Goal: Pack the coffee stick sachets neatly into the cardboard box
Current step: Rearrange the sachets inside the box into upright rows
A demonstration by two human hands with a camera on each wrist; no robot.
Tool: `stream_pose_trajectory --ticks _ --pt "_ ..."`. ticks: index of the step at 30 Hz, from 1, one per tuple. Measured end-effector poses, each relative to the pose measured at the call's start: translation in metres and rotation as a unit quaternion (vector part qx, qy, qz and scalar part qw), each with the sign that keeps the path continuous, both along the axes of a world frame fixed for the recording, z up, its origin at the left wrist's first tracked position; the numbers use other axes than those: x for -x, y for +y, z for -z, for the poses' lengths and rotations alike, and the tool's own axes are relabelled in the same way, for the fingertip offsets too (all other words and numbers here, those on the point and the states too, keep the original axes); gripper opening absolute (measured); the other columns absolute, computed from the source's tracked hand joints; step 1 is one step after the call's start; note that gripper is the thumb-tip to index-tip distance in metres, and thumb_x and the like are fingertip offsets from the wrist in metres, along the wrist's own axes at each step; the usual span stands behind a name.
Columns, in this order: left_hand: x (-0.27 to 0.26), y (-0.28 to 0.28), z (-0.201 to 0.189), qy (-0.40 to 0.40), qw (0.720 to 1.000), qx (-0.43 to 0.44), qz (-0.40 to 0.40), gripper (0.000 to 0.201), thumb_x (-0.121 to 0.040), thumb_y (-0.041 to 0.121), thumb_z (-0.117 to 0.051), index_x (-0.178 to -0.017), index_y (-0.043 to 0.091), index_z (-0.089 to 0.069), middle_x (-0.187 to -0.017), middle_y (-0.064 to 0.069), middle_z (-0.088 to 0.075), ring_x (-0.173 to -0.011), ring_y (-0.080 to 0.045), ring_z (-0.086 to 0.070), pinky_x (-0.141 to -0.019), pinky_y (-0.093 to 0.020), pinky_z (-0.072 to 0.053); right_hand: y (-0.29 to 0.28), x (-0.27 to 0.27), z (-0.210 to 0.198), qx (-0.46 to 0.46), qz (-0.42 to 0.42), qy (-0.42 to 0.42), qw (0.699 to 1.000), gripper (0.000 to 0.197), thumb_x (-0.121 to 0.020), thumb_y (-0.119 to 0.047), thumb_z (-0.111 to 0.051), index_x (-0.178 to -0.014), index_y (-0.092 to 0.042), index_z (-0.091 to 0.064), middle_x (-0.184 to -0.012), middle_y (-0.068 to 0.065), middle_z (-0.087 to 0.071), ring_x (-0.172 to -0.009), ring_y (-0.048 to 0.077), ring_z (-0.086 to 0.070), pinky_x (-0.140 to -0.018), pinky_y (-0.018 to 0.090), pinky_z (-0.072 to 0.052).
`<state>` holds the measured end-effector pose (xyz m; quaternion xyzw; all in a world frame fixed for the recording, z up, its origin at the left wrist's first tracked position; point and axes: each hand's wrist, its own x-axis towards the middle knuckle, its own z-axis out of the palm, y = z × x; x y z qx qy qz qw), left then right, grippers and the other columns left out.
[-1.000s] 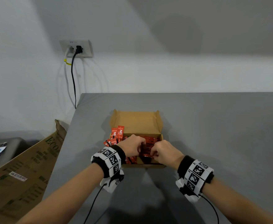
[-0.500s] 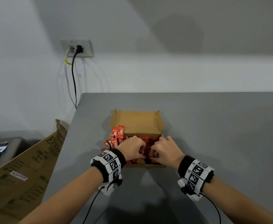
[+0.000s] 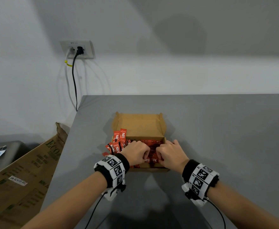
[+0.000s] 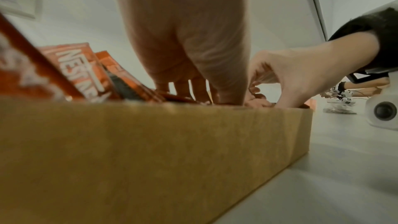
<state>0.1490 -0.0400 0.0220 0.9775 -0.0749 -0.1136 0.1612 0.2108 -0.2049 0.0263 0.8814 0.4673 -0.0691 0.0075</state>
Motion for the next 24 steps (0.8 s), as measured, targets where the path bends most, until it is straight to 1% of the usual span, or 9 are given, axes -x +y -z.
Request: stream_pose_trajectory --ticks 2,6,10,12,15,18,21,23,24 --pt "0.000 -0.001 -0.001 0.000 1.000 -0.009 0.003 0.008 -0.079 0.005 -0.058 -0.077 0.012 -0.063 -0.085 -0.001 -0.067 -0.081 -0.016 -0.060 -0.069 -0.022 -0.042 -0.001 0.001 0.001 -0.004 -0.002 0.006 1.000 0.014 -0.083 -0.017 -0.050 -0.072 -0.024 -0.046 -0.090 -0.004 -0.063 -0.093 0.022 -0.050 -0.072 0.032 -0.018" --pt "0.001 -0.003 -0.004 -0.015 0.999 -0.034 0.018 0.008 -0.077 0.009 -0.059 -0.076 0.017 -0.060 -0.084 0.004 -0.066 -0.082 -0.015 -0.058 -0.075 -0.023 -0.029 -0.002 0.001 -0.002 0.006 -0.002 0.015 1.000 0.013 -0.083 -0.018 -0.051 -0.073 -0.024 -0.046 -0.091 -0.006 -0.062 -0.093 0.019 -0.048 -0.073 0.032 -0.018" --pt "0.004 -0.004 -0.007 -0.022 0.998 -0.043 0.028 0.008 -0.077 0.019 -0.060 -0.072 0.020 -0.055 -0.083 0.004 -0.063 -0.083 -0.015 -0.055 -0.078 -0.025 -0.029 -0.003 0.000 -0.004 0.007 -0.012 0.018 1.000 0.012 -0.083 -0.020 -0.053 -0.073 -0.025 -0.047 -0.091 -0.006 -0.062 -0.094 0.020 -0.049 -0.073 0.032 -0.018" --pt "0.006 -0.003 -0.013 -0.031 0.999 -0.028 0.019 0.013 -0.078 0.024 -0.060 -0.069 0.019 -0.052 -0.080 0.004 -0.060 -0.079 -0.013 -0.052 -0.082 -0.026 -0.031 -0.004 0.000 -0.004 0.004 -0.017 0.021 1.000 0.012 -0.082 -0.024 -0.054 -0.072 -0.025 -0.048 -0.090 -0.007 -0.062 -0.093 0.019 -0.049 -0.073 0.032 -0.018" --pt "0.009 0.010 -0.031 -0.068 0.994 0.050 -0.064 0.015 -0.083 0.020 -0.058 -0.071 0.020 -0.050 -0.077 0.007 -0.054 -0.073 -0.010 -0.050 -0.079 -0.019 -0.034 -0.007 0.000 -0.006 -0.017 -0.017 0.036 0.999 0.014 -0.082 -0.033 -0.056 -0.073 -0.025 -0.050 -0.084 -0.010 -0.057 -0.090 0.015 -0.049 -0.073 0.031 -0.020" --pt "0.011 0.043 -0.051 -0.128 0.968 0.085 -0.198 0.003 -0.091 0.021 -0.054 -0.091 0.018 -0.055 -0.087 0.006 -0.056 -0.080 -0.009 -0.057 -0.070 -0.016 -0.041 -0.008 0.001 -0.009 -0.075 0.000 0.048 0.996 0.016 -0.087 -0.035 -0.054 -0.082 -0.021 -0.056 -0.079 -0.013 -0.047 -0.087 0.013 -0.049 -0.074 0.029 -0.024" --pt "0.019 0.074 -0.054 -0.150 0.943 0.053 -0.293 0.014 -0.093 0.015 -0.048 -0.104 0.010 -0.055 -0.102 -0.004 -0.057 -0.090 -0.016 -0.058 -0.079 -0.024 -0.047 0.002 0.007 -0.014 -0.154 0.019 0.088 0.984 0.020 -0.092 -0.033 -0.052 -0.098 -0.015 -0.059 -0.084 -0.010 -0.050 -0.081 0.009 -0.047 -0.075 0.023 -0.034" --pt "0.028 0.083 -0.048 -0.119 0.940 0.010 -0.320 0.019 -0.093 0.018 -0.046 -0.109 0.009 -0.054 -0.109 -0.009 -0.055 -0.095 -0.018 -0.055 -0.087 -0.031 -0.048 0.020 0.016 -0.019 -0.190 0.027 0.135 0.972 0.029 -0.092 -0.035 -0.052 -0.111 -0.013 -0.058 -0.095 -0.005 -0.057 -0.085 0.006 -0.048 -0.078 0.021 -0.041" --pt "0.032 0.084 -0.042 -0.097 0.940 -0.001 -0.327 0.022 -0.094 0.021 -0.046 -0.111 0.009 -0.053 -0.111 -0.010 -0.055 -0.095 -0.018 -0.054 -0.088 -0.032 -0.048 0.030 0.021 -0.021 -0.192 0.034 0.158 0.968 0.036 -0.092 -0.037 -0.053 -0.118 -0.012 -0.056 -0.103 -0.003 -0.059 -0.090 0.007 -0.051 -0.082 0.021 -0.043"
